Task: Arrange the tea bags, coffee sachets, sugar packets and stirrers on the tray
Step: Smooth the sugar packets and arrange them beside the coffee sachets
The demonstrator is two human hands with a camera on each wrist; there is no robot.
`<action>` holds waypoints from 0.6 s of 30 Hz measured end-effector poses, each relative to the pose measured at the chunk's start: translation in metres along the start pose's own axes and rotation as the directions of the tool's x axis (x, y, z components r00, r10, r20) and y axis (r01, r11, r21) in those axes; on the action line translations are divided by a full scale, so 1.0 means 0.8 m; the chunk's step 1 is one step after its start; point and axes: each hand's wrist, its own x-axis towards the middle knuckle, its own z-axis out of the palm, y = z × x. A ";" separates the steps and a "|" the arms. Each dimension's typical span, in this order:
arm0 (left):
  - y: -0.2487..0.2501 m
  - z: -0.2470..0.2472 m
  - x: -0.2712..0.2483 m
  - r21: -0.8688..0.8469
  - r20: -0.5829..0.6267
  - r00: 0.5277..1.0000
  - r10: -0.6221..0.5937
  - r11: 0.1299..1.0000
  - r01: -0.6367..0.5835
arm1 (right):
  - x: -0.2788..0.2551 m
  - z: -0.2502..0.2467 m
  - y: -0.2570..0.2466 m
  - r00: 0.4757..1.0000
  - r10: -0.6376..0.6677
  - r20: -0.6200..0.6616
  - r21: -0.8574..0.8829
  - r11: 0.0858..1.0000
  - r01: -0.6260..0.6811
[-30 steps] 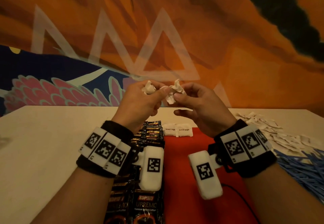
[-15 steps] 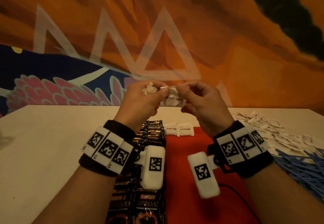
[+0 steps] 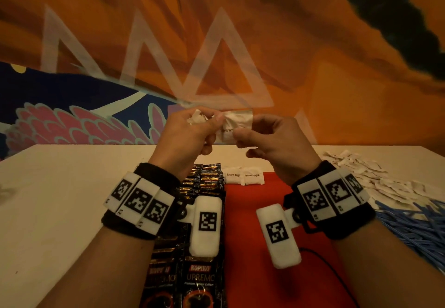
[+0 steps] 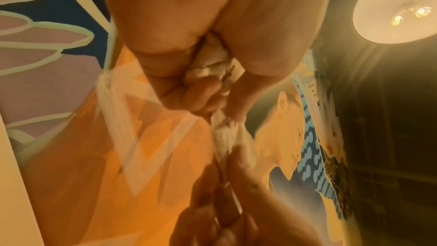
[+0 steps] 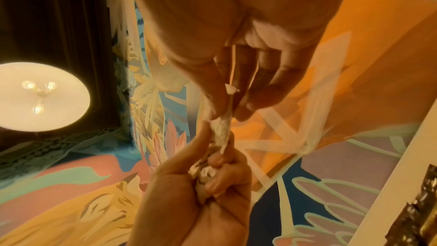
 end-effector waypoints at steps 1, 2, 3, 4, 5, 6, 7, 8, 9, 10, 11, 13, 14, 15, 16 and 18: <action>0.000 0.001 0.000 -0.006 -0.005 1.000 -0.006 1.000 0.006 | 0.000 -0.001 0.000 1.000 -0.020 -0.006 -0.066 0.998 0.019; -0.001 0.003 0.000 0.008 -0.014 1.000 0.000 1.000 0.000 | -0.001 -0.002 0.001 0.999 -0.040 -0.011 -0.129 0.991 0.038; -0.003 0.005 0.000 0.029 -0.027 1.000 0.013 1.000 -0.012 | -0.001 -0.003 0.002 0.998 -0.055 -0.020 -0.188 0.981 0.050; -0.005 0.006 0.001 0.054 -0.044 0.999 0.028 0.998 -0.026 | -0.001 -0.004 0.003 0.997 -0.065 -0.033 -0.230 0.972 0.056; -0.007 0.007 0.002 0.082 -0.061 0.997 0.043 0.996 -0.038 | -0.001 -0.004 0.004 0.997 -0.068 -0.048 -0.247 0.967 0.054; -0.008 0.008 0.003 0.115 -0.077 0.995 0.059 0.992 -0.050 | -0.001 -0.005 0.004 0.997 -0.061 -0.056 -0.245 0.969 0.046; -0.009 0.007 0.003 0.147 -0.085 0.993 0.077 0.987 -0.064 | -0.001 -0.006 0.004 0.998 -0.044 -0.053 -0.224 0.974 0.032; -0.009 0.007 0.003 0.171 -0.089 0.992 0.093 0.982 -0.077 | -0.001 -0.007 0.002 0.999 -0.026 -0.042 -0.188 0.982 0.018; -0.009 0.006 0.004 0.189 -0.088 0.990 0.107 0.978 -0.089 | -0.001 -0.008 0.001 0.999 -0.009 -0.032 -0.150 0.989 0.004; -0.009 0.005 0.004 0.205 -0.084 0.989 0.120 0.974 -0.101 | -0.001 -0.009 0.000 0.999 0.007 -0.031 -0.113 0.993 -0.010; -0.009 0.005 0.004 0.220 -0.078 0.988 0.132 0.969 -0.112 | 0.000 -0.010 0.000 0.999 0.023 -0.039 -0.086 0.996 -0.026; -0.008 0.005 0.003 0.247 -0.069 0.986 0.152 0.960 -0.130 | 0.001 -0.008 0.001 0.998 0.051 -0.045 -0.035 0.998 -0.053; -0.008 0.005 0.003 0.253 -0.065 0.985 0.158 0.958 -0.137 | 0.000 -0.007 0.001 0.997 0.066 -0.032 -0.007 0.998 -0.067; -0.007 0.005 0.003 0.255 -0.062 0.985 0.160 0.957 -0.139 | 0.000 -0.006 0.002 0.997 0.081 -0.014 0.021 0.997 -0.080; -0.007 0.005 0.003 0.254 -0.061 0.986 0.155 0.958 -0.135 | 0.000 -0.004 0.002 0.996 0.089 -0.001 0.053 0.995 -0.089; -0.006 0.006 0.003 0.240 -0.062 0.990 0.129 0.965 -0.111 | 0.002 -0.004 0.002 0.996 0.091 -0.015 0.117 0.989 -0.088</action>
